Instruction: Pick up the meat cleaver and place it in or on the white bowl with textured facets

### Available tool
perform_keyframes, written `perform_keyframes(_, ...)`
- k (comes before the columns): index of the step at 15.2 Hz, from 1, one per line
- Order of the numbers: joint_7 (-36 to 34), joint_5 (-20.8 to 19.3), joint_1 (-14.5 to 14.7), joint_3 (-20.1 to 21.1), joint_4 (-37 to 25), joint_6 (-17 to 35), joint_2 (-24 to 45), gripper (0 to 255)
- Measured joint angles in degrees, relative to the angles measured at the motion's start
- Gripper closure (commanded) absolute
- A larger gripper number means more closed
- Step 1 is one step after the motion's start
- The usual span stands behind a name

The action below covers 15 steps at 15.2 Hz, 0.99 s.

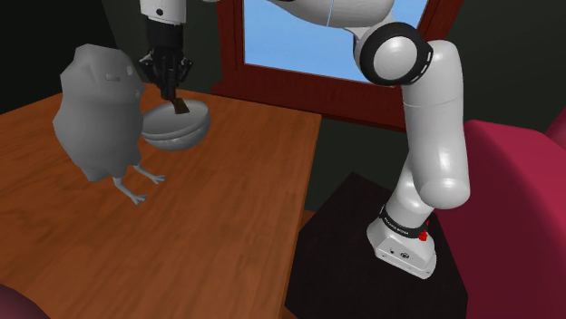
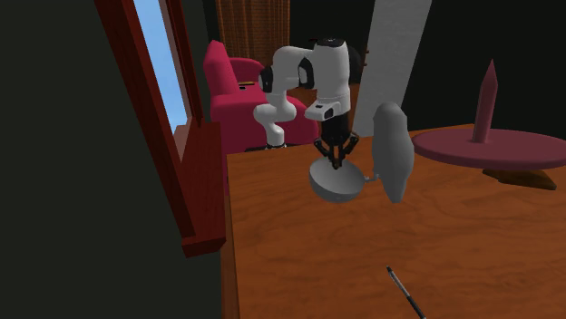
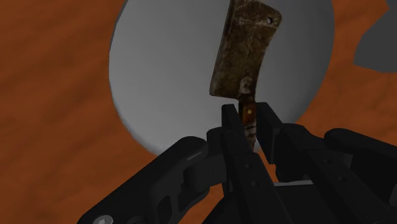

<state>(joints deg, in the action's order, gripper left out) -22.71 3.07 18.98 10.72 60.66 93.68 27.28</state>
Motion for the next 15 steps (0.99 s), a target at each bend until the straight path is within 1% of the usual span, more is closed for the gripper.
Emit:
perform_keyframes(4,0.39,0.3,-0.32,0.02,5.64,4.01,-1.63,255)
perform_keyframes(10,0.51,0.36,-0.39,0.02,6.82,4.94,-1.89,255)
perform_keyframes(11,0.51,0.36,-0.39,0.02,6.82,4.94,-1.89,0)
perform_keyframes(15,0.51,0.36,-0.39,0.02,6.82,4.94,-1.89,0)
